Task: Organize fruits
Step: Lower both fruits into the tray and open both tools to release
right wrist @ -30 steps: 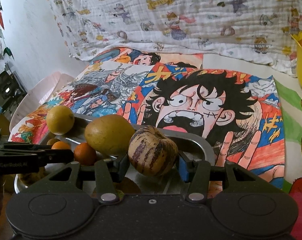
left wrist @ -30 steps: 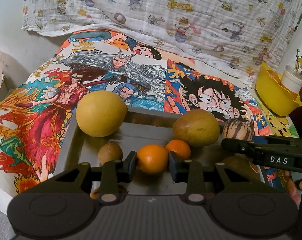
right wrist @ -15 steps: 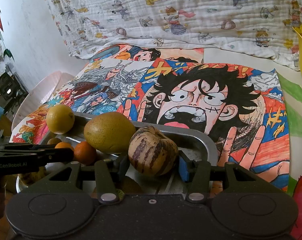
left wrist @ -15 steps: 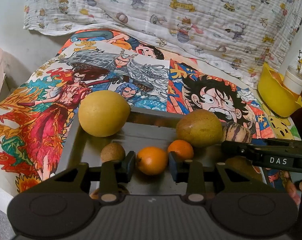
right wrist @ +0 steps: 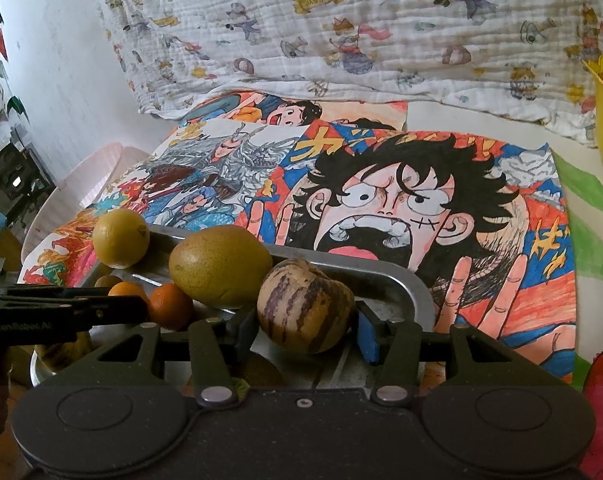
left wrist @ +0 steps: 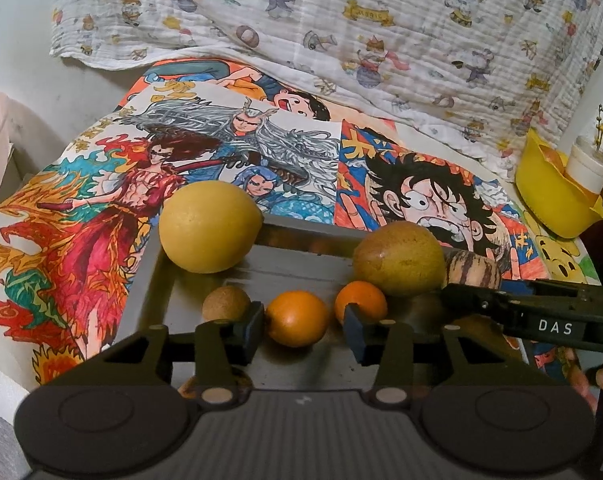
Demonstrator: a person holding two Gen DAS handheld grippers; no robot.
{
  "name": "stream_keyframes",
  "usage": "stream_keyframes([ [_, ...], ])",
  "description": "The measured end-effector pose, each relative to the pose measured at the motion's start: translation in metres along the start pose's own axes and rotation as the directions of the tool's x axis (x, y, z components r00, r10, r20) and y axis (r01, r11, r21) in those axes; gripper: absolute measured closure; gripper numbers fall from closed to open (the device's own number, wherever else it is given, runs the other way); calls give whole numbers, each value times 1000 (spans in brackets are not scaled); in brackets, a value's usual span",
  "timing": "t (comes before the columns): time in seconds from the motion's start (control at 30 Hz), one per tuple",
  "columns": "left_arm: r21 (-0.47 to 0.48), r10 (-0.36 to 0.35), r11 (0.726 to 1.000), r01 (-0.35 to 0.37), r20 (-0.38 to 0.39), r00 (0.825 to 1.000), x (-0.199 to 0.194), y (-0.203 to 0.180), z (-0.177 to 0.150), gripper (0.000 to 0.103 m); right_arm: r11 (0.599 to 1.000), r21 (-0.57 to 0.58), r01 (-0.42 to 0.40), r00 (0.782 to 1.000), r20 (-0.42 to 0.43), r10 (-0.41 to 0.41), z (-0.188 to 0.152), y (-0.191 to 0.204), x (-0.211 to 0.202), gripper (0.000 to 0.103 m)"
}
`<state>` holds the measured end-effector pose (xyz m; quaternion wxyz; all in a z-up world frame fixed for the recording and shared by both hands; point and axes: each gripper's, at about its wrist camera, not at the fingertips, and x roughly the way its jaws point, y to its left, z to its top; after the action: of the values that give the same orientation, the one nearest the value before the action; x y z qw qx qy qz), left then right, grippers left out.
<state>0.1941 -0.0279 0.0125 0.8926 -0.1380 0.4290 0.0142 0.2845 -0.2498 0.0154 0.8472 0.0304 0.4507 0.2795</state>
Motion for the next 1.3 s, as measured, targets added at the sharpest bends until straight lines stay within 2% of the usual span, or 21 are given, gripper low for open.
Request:
stream_keyframes([
  [0.23,0,-5,1000,5,10,1000,-5,-3,-1,44,1000,4,3,1000,27,-3,-1,0,-8,44],
  [0.73,2,-9,1000,9,77,997,-28,-5,2,16,1000,26,11,996,88,-13,-7,1,-28,22],
  [0.9,-19,6,1000,-4,107,994,-36,-3,4,3,999,13,39,993,108,-40,-9,2,-34,14],
  [1.17,-48,53,998,-47,139,989,-45,5,5,1,998,1,64,986,155,-63,-13,8,-47,3],
  [1.3,-43,85,996,-80,155,984,-52,7,1,1,998,11,59,984,169,-60,-17,12,-54,2],
])
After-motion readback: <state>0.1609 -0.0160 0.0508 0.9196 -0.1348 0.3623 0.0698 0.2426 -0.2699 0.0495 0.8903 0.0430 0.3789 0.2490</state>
